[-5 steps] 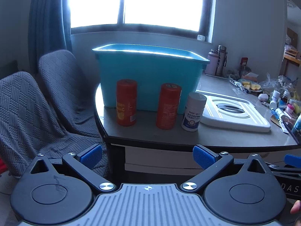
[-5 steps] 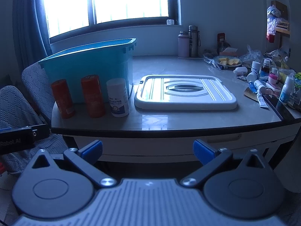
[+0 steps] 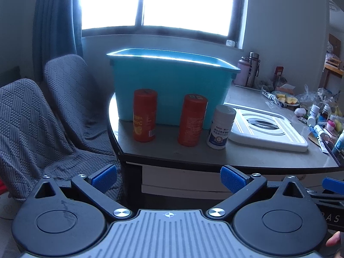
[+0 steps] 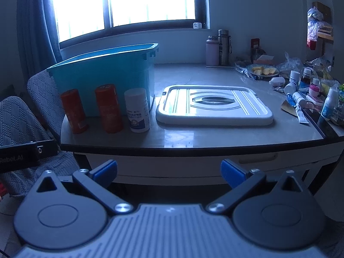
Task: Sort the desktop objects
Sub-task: 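Move both tools toward the red canisters and white pill bottle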
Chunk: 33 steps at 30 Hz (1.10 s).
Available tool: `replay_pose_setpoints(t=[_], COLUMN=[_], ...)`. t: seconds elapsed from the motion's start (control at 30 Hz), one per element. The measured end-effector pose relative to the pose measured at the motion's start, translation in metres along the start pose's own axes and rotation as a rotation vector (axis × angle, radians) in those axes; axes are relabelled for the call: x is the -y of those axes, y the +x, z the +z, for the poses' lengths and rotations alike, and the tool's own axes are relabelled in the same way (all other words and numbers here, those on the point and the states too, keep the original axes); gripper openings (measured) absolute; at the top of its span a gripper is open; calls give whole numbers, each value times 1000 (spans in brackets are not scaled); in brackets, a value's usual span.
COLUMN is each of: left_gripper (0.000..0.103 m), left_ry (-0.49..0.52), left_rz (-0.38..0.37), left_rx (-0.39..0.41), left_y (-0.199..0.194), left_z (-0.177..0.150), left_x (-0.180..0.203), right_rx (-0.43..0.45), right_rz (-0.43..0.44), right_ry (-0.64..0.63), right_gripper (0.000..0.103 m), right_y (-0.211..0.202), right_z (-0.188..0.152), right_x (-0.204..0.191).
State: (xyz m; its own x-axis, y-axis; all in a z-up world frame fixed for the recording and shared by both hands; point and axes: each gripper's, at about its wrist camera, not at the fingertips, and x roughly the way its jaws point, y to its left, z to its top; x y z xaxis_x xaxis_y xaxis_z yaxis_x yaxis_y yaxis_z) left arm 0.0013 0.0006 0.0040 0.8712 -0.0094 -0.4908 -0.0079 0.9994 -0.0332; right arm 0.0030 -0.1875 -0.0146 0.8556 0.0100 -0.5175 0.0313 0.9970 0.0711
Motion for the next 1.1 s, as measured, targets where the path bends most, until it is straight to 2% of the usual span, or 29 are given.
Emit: replay_pose_setpoints(t=[0.17,0.3,0.43,0.57,0.67,0.8,0.93,1.1], left_gripper=[102,102,103,103,103,103,103,103], left_ry=[-7,6,7,-13,-25,-47,-73,-36], left_rz=[-14,-44,-18,-23,-20,-23,-10,14], left_rx=[37,41,39,33,36,20,-22,0], left_y=[-7,-9,-9,-11,-11,-3,12,24], left_z=[-8,-4,-5,-3,-6,-6,-4,0], left_x=[-1,-5,-3,-13,-17,-25,-33,-38], right_rx=[-10,32,42,54,85,98,121,119], right_rz=[-3,6,21,20,56,77,60,52], right_ry=[-5,-2,-6,-27,-43,-53,-48,-66], right_gripper=[103,102,102,102,102,102,102,102], right_y=[3,-6,-10,-11,-12,-3,1,13], right_z=[1,-2,1,1,0,3,5,12], right_x=[-5,-2,-4,-7,-10,-17,-21,-30])
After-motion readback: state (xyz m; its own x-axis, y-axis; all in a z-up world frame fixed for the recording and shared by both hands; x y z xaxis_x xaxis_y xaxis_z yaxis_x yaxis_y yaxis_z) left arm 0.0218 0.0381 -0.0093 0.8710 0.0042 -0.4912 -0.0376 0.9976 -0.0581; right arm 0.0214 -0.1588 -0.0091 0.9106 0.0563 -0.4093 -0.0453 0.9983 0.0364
